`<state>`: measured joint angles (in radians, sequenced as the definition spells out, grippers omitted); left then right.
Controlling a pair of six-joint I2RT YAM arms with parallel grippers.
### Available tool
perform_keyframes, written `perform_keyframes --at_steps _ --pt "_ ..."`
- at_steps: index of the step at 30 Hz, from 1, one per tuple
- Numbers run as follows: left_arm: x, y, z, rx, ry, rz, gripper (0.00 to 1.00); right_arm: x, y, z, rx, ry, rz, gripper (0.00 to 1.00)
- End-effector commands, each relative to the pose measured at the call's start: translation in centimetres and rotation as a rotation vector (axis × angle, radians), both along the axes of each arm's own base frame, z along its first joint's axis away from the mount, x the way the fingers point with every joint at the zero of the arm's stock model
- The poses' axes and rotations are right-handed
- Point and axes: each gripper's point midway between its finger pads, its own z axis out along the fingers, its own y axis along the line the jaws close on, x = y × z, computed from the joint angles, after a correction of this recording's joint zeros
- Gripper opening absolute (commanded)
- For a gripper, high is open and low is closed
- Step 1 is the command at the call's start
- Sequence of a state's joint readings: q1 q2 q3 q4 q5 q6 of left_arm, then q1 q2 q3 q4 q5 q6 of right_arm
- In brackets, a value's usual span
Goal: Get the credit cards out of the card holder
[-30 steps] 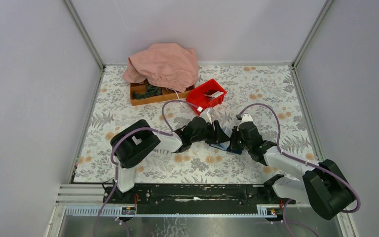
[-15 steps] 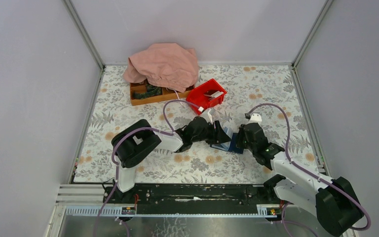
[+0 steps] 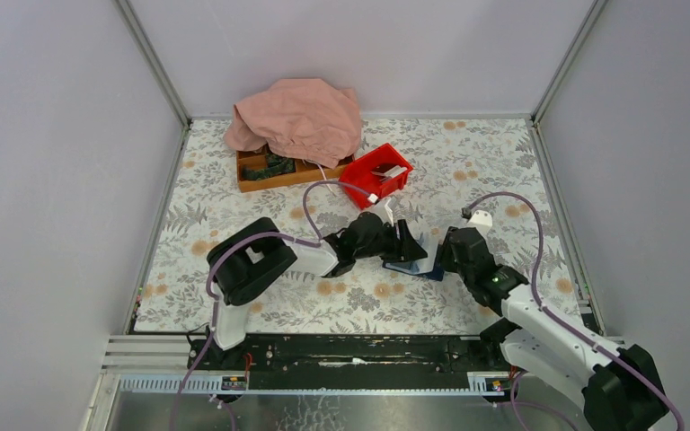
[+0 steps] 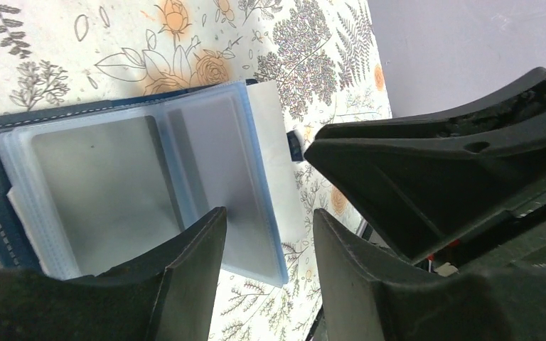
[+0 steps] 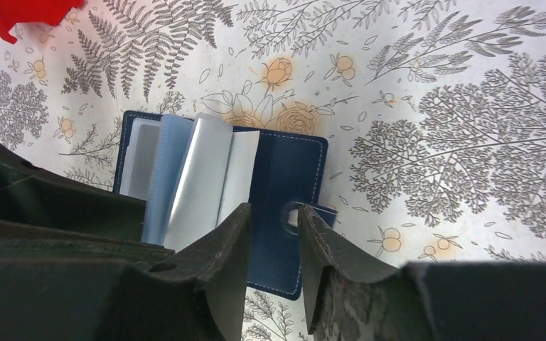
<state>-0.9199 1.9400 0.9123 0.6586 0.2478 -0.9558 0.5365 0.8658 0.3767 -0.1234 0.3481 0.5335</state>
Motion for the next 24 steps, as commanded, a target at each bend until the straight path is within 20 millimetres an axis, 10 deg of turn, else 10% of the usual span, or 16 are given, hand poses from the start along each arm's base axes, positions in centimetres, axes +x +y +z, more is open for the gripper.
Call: perform_keyframes --at_steps 1,13,24 --pt "-0.2 -1.7 1.1 -0.05 -0.021 -0.034 0.56 0.6 -1.3 2.8 0.004 -0.079 -0.084 0.38" --pt "-0.9 -3.0 1.1 -0.042 -0.022 -0.059 0.56 0.0 -2.8 4.0 0.015 -0.148 -0.145 0.6" --pt "-0.8 -2.5 0.7 -0.014 -0.048 -0.045 0.56 0.2 -0.5 3.1 0.071 -0.131 -0.037 0.21"
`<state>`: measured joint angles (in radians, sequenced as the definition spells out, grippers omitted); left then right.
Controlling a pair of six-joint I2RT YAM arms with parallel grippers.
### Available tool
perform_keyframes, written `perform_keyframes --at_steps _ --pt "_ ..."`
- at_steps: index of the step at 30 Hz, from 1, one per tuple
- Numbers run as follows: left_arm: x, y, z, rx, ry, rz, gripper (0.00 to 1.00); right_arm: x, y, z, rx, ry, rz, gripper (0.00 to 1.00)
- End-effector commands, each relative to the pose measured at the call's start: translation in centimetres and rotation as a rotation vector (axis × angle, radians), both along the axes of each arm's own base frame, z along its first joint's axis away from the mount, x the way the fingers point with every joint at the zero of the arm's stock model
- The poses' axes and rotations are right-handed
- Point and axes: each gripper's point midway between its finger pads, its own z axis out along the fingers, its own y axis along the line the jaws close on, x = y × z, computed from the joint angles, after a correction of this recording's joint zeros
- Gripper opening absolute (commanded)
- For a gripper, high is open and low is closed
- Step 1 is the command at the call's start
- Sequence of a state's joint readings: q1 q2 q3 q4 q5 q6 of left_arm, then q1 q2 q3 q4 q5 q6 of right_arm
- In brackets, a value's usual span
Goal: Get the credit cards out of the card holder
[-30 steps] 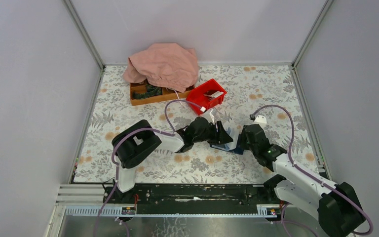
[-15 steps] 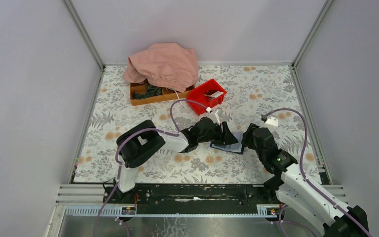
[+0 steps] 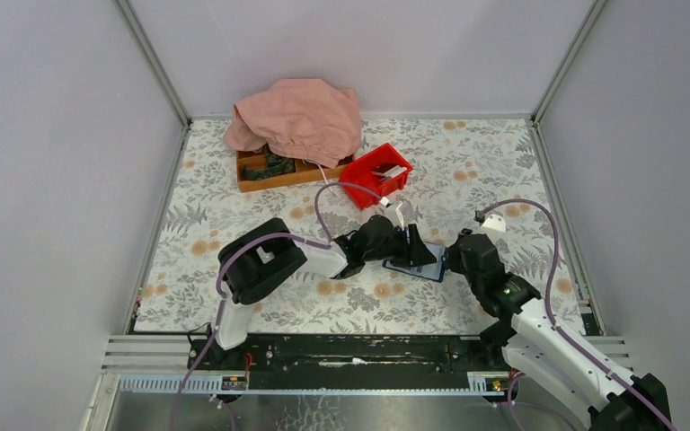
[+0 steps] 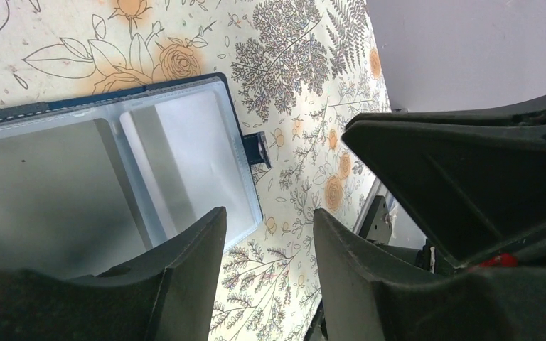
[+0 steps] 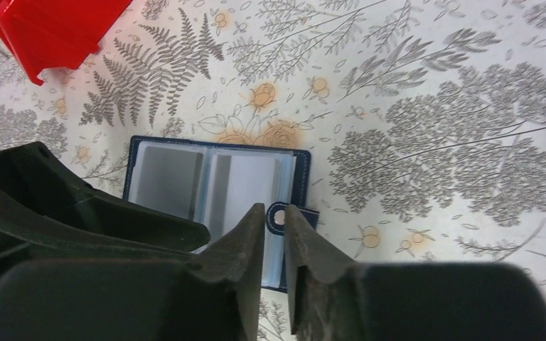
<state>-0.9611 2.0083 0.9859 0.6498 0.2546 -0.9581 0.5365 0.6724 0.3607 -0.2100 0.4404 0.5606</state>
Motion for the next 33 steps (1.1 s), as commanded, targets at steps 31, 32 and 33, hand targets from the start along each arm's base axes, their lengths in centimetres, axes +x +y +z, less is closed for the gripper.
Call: perform_keyframes --at_steps 31,32,33 --pt "3.8 8.3 -4.9 0.289 -0.117 0.2 0.56 1.6 5.4 -4.7 0.069 0.193 0.16 0.09" --pt "3.8 8.3 -5.0 0.288 -0.115 0.199 0.56 1.6 5.5 -4.7 0.071 0.192 0.163 0.12" --pt "3.7 8.3 -5.1 0.287 -0.113 0.196 0.56 1.7 5.7 -4.6 0.077 0.189 0.171 0.16"
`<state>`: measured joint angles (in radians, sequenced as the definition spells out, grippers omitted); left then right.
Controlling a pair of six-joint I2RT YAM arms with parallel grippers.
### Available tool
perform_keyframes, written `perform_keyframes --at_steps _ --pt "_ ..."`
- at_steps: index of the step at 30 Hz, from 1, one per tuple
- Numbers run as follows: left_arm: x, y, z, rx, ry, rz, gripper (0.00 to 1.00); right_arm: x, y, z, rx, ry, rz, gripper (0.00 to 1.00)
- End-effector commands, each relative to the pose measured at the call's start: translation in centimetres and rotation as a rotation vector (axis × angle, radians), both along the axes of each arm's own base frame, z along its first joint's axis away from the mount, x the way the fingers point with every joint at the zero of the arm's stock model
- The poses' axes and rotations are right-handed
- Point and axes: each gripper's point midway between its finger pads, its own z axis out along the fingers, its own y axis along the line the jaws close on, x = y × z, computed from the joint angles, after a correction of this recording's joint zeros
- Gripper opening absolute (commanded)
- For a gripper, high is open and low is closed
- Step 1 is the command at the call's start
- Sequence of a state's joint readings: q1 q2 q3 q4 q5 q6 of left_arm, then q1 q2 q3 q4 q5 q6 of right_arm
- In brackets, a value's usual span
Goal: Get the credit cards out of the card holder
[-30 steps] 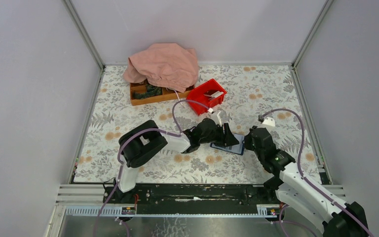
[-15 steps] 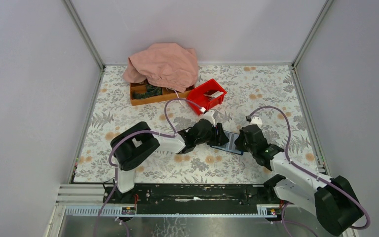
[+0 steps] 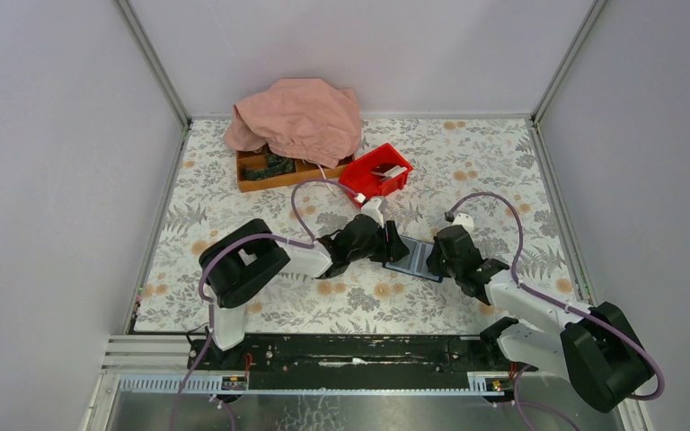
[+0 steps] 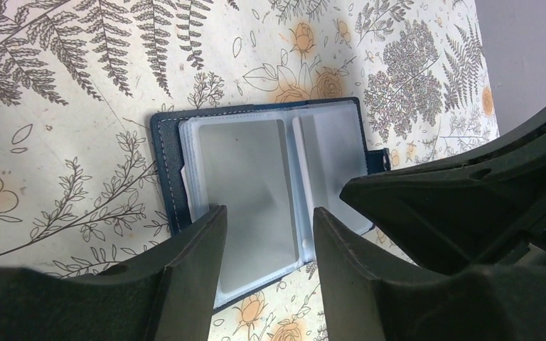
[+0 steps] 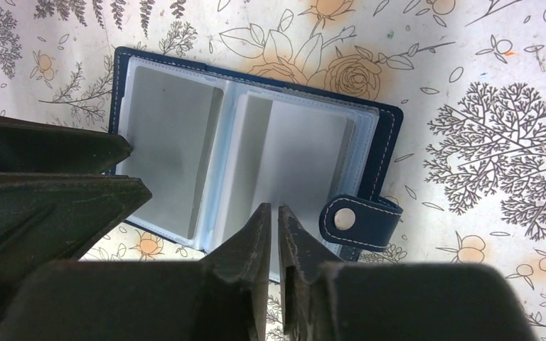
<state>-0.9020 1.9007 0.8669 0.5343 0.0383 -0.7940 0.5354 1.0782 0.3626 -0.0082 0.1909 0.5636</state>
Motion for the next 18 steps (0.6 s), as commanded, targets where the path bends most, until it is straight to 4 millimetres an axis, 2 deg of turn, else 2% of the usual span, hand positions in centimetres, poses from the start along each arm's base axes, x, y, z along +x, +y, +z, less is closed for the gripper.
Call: perform_keyframes --at_steps 1,4,10,18 --pt "-0.1 1.6 -2.3 0.059 0.024 0.015 0.56 2.0 1.2 2.2 0.052 -0.071 -0.002 0.21" --pt "-0.2 1.4 -2.3 0.052 0.028 0.009 0.56 2.0 2.0 2.7 0.093 -0.084 0.024 0.33" --pt "-0.6 1.7 -1.8 0.038 0.027 0.006 0.56 1.9 1.3 3.1 0.069 -0.092 0.007 0.47" --pt "-1.1 1.2 -1.6 0.002 0.044 -0.02 0.56 1.8 4.8 3.6 0.213 -0.107 0.136 0.49"
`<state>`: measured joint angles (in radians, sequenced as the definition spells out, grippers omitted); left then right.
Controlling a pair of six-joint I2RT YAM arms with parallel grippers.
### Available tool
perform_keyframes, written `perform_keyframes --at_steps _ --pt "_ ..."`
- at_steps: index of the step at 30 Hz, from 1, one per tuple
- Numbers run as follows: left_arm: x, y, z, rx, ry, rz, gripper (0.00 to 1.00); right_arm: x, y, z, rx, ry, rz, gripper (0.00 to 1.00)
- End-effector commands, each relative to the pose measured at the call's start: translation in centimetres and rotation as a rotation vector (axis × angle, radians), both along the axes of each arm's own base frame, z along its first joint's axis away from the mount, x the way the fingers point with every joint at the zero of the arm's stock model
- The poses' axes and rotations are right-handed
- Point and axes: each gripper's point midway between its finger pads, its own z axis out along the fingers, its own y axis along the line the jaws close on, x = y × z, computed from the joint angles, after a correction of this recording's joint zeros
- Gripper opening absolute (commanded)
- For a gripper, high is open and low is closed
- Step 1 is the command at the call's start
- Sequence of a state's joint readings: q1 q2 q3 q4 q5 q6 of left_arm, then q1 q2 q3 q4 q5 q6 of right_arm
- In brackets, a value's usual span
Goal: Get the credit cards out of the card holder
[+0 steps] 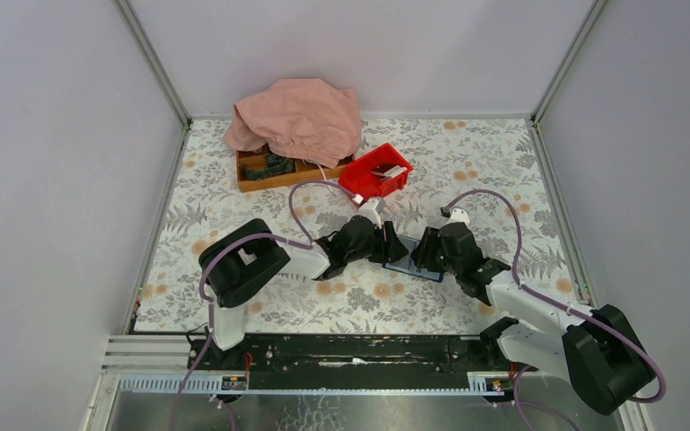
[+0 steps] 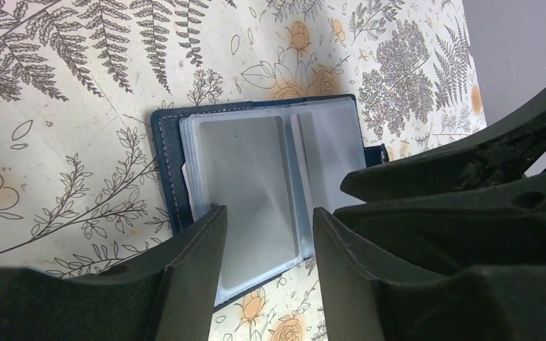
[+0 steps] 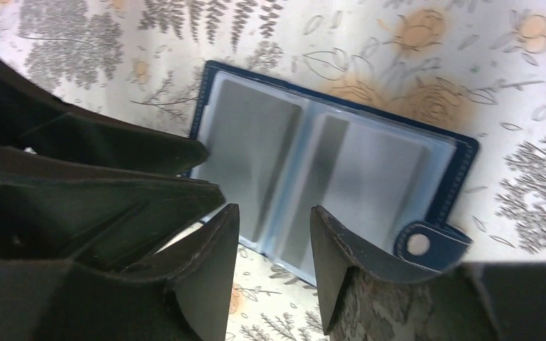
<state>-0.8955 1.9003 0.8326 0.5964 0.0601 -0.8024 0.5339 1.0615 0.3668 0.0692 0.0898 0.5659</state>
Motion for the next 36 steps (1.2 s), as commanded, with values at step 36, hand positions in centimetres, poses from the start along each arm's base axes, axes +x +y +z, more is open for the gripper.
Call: perform_keyframes --at_steps 36 --pt "-2.5 0.6 -0.4 -0.057 0.056 -0.07 0.54 2.0 3.8 2.7 0.338 -0.149 0.039 0.43"
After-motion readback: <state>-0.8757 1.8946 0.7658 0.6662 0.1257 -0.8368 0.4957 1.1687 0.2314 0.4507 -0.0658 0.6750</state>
